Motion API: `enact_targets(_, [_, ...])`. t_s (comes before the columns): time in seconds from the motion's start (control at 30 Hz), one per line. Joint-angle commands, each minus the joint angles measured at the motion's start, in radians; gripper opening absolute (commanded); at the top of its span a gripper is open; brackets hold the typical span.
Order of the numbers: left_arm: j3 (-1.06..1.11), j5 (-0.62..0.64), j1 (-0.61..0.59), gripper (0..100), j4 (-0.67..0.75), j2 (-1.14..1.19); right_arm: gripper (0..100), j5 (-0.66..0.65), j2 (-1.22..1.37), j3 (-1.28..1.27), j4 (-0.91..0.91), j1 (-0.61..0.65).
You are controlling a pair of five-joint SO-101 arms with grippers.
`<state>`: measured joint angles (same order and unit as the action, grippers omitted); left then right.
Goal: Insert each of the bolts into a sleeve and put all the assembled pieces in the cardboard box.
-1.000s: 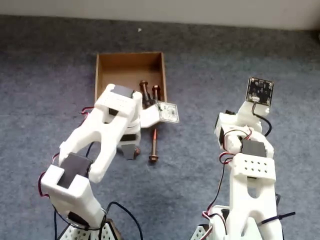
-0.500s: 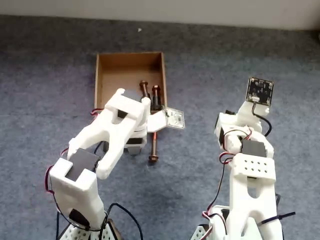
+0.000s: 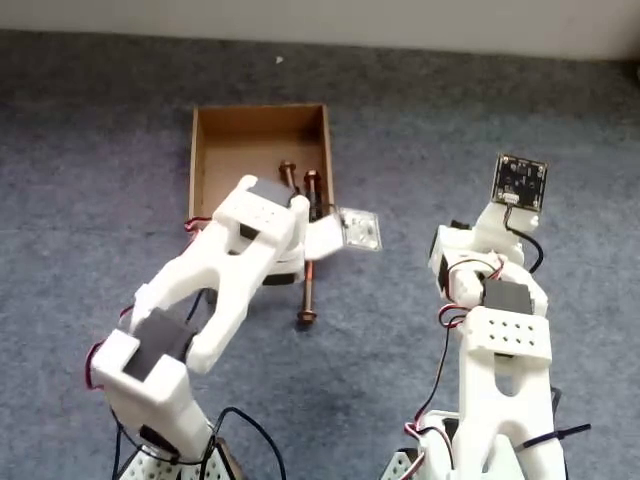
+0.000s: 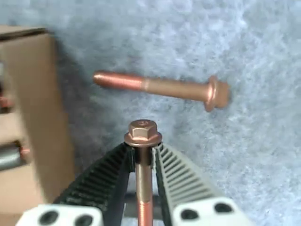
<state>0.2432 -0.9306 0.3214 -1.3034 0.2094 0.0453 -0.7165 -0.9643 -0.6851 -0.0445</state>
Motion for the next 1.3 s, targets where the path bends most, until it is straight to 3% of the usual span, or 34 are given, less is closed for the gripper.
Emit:
enact_targets(0.0, [-0.027,0.083,0.013,1,-0.032,-0.200,1.0,-0.011,-0.028,0.007,0.022,-0.007])
enact_targets(0.43, [0.039,0.448,0.007,1,-0.015,-0.526,1.0,-0.011,-0.039,0.008,-0.024,0.044])
enact_targets(1.03, [0.607,0.786,0.005,1,0.361,-1.196,0.9,-0.012,-0.044,0.013,-0.139,0.145])
enact_targets(1.27, [0.803,0.838,0.005,1,0.460,-1.392,0.7,-0.081,-0.297,-0.045,-0.147,0.209])
